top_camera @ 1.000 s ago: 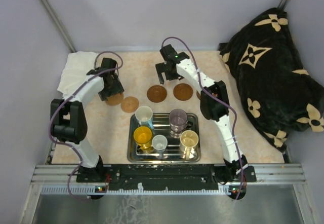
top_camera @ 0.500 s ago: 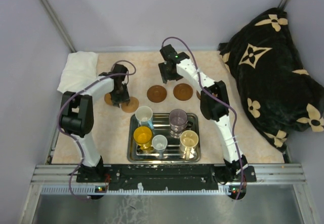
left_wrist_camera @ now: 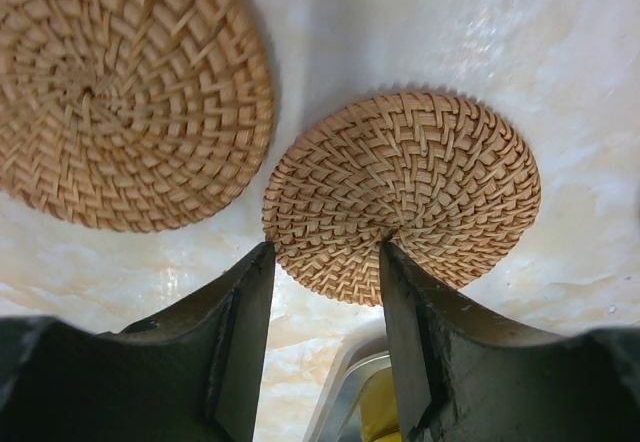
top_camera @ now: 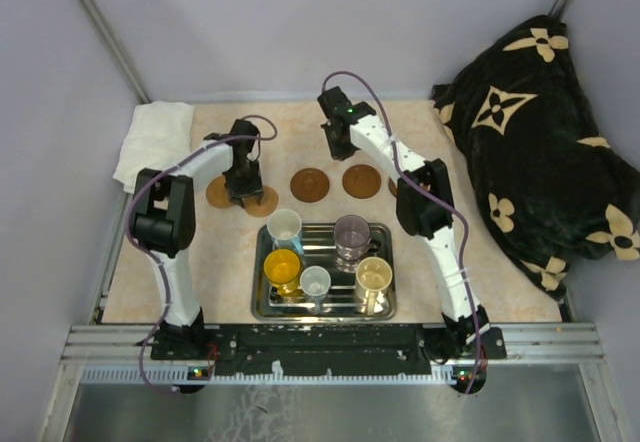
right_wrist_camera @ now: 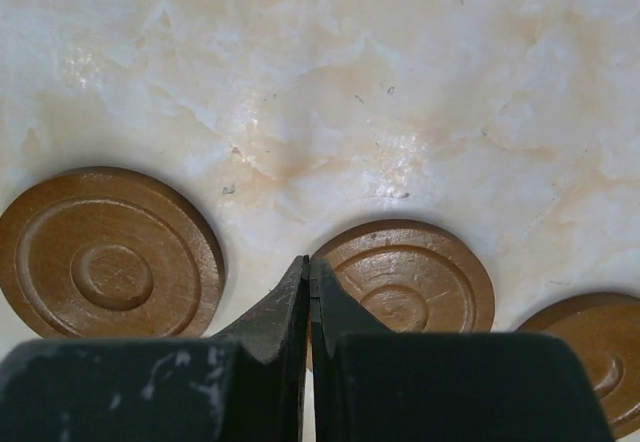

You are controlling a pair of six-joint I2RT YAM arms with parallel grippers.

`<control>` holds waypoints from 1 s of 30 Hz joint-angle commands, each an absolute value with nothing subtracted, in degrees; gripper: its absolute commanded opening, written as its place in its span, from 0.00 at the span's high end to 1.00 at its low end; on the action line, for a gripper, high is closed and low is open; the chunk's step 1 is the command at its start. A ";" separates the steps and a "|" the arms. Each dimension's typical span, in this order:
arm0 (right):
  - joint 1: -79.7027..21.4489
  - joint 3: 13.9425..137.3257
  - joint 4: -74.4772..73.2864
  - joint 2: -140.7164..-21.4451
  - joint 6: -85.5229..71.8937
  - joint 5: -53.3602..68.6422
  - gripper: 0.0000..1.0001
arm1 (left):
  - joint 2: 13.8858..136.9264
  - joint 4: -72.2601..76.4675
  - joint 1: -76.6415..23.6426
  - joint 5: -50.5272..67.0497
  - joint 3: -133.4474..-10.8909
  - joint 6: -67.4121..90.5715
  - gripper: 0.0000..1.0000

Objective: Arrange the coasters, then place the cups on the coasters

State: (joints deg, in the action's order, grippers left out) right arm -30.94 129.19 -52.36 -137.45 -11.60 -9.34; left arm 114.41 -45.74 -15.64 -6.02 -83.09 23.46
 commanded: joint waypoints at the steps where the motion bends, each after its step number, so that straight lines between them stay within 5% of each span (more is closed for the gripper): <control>1: -30.34 132.32 -52.89 -133.46 -10.99 -11.60 0.99 | 120.37 -43.57 -15.60 -6.06 -87.22 22.70 0.46; 12: -30.24 135.20 -56.57 -134.38 -10.94 -14.54 0.97 | 129.04 -43.40 -12.52 -4.50 -98.82 24.38 0.43; 15: -30.25 133.52 -55.80 -133.41 -10.68 -15.03 0.87 | 128.88 -43.51 -11.93 -4.53 -98.48 24.24 0.43; 18: -30.24 130.96 -53.92 -131.61 -10.31 -15.69 1.00 | 128.08 -43.69 -11.65 -4.66 -97.31 23.89 0.43; 27: -29.01 133.49 -53.40 -132.61 -10.61 -12.13 1.00 | 125.02 -43.45 -11.59 -4.34 -93.55 23.40 0.43; 30: -28.28 133.30 -52.58 -132.05 -11.07 -11.77 0.70 | 124.53 -44.01 -11.68 -4.09 -92.30 22.86 0.43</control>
